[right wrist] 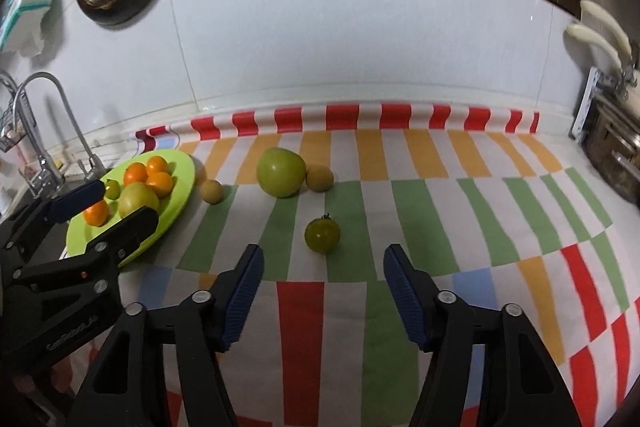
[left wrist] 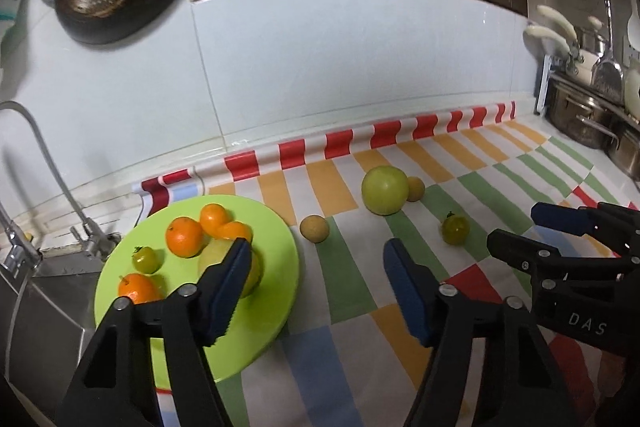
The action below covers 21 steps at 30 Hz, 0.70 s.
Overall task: Organize fruits
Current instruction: 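Withdraw both open grippers from the plate toward the remaining fruits, then grasp a small yellow fruit with the left gripper while the right gripper grasps a green tomato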
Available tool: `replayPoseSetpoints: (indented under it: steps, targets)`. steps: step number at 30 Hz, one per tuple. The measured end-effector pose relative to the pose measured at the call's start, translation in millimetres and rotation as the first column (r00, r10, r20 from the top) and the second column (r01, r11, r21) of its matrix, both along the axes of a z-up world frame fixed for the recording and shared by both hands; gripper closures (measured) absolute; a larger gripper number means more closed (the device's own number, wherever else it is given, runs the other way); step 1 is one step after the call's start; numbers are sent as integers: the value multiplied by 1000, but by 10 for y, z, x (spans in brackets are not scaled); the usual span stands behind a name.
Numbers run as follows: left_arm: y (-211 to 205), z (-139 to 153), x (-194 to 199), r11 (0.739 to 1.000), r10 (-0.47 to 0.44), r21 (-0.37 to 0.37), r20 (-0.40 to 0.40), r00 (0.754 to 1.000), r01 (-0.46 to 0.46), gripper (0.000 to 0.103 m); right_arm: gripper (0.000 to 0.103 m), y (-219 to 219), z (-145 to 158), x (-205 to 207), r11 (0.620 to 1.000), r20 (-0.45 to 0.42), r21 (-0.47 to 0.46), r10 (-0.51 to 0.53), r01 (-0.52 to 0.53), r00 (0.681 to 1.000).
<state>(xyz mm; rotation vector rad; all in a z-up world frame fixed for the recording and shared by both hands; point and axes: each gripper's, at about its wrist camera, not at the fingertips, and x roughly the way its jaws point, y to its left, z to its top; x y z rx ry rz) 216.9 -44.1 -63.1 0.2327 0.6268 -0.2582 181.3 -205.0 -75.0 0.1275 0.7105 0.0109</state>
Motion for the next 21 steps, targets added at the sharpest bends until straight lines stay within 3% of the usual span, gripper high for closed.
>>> replayPoseSetpoints:
  steps: [6,21]
  targets:
    - [-109,-103,257,999,4,34,-14,1000,-4,53,49,9,-117,180,1000,-32,14,8,-8,999]
    - [-260,-357,754,997,22,71,-103,994,-15,67,60,-30,-357,534,996,-109,90,2,8,994]
